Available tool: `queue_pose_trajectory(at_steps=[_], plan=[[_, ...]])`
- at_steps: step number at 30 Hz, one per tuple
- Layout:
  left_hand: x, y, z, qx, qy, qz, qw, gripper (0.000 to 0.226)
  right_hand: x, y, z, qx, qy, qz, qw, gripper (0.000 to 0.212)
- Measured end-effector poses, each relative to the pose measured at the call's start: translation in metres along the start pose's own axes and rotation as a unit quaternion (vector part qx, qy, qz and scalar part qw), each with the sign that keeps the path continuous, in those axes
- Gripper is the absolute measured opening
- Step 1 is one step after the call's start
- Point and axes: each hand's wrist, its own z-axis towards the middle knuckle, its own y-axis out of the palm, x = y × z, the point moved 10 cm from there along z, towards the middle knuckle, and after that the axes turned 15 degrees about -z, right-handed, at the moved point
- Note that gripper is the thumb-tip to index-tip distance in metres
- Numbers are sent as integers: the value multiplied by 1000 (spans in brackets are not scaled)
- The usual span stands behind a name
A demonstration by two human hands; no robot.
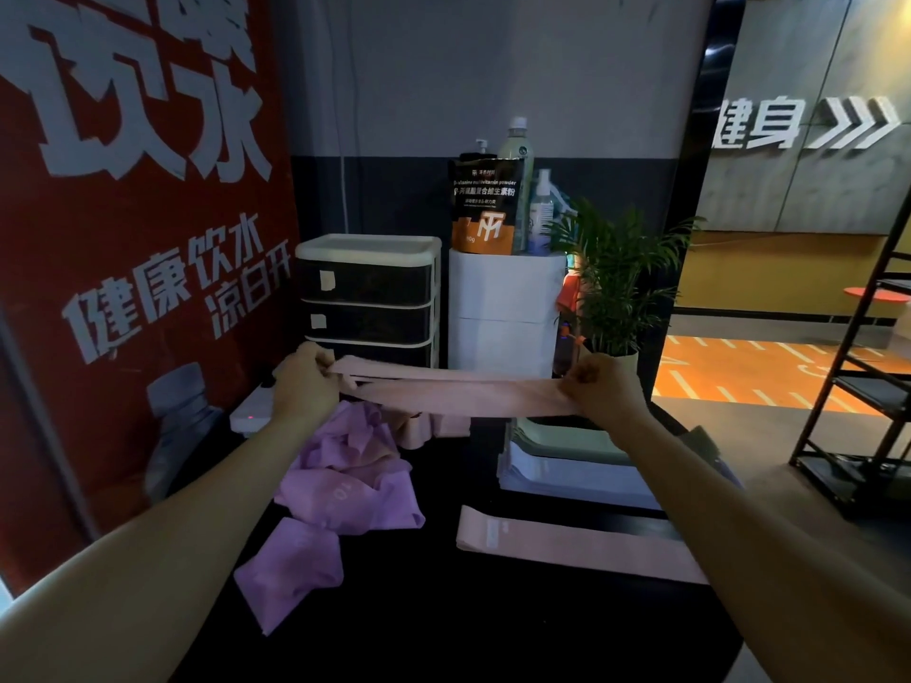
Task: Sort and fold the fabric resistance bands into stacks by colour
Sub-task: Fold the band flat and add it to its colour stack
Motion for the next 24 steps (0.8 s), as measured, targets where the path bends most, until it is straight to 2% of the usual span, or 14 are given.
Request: queue_pose_trajectory(at_steps=[2,5,8,12,15,18,24], plan=[[-14,5,0,-6,-63,-33,997,24,-1,-4,2,31,4,-2,1000,14],[-34,17,-3,-32,-162,-159,973,18,-5,-7,2,62,-1,-50,997,15],[-35,23,-7,-48,-186,-222,956,20,-5,-6,-3,61,5,-112,992,18],[-29,28,-11,-55,-203,-296,932,25,7,11,0,-3,28,-27,999,9],[-24,34,-15,-85,-199,-303,928,30,9,15,-3,-27,40,13,999,6],[-18,37,-17,-113,-173,-294,933,31,12,13,-5,-40,41,23,998,20],[8,42,-21,-157,-83,-232,956,33,11,22,-12,-109,24,2,994,19]])
